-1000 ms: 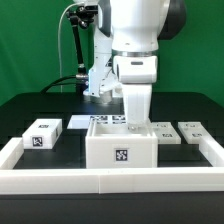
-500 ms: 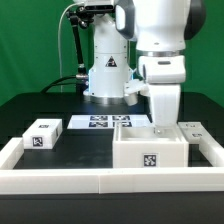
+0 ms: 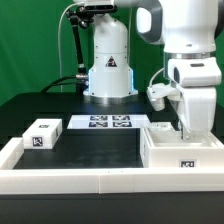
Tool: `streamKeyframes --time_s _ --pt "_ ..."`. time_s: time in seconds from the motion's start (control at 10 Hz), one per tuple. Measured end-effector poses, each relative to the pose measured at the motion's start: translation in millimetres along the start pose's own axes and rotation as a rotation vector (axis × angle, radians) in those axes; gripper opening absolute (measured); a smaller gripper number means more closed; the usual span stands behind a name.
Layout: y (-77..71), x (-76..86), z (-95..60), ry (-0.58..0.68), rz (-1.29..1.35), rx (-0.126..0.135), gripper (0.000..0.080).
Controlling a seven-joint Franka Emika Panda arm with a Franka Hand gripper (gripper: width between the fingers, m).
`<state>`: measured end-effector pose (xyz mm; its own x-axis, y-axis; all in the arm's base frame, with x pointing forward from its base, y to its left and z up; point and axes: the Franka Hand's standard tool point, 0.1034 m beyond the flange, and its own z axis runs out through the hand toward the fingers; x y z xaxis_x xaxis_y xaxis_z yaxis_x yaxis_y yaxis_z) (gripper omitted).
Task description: Assemble cabinet
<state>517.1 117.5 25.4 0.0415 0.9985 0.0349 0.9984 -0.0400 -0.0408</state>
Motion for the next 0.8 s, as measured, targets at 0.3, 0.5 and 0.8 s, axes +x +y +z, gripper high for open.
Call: streamKeyframes --time_s 0.3,0.5,0.8 --pt "0.1 -0.2 -0.5 -0.007 0.004 0.015 0.0041" --pt "-0.2 -0.9 0.2 -0.007 0.005 0.016 0.0167" --pt "-0.2 -1.7 0.6 -0.007 0.007 0.017 0.0439"
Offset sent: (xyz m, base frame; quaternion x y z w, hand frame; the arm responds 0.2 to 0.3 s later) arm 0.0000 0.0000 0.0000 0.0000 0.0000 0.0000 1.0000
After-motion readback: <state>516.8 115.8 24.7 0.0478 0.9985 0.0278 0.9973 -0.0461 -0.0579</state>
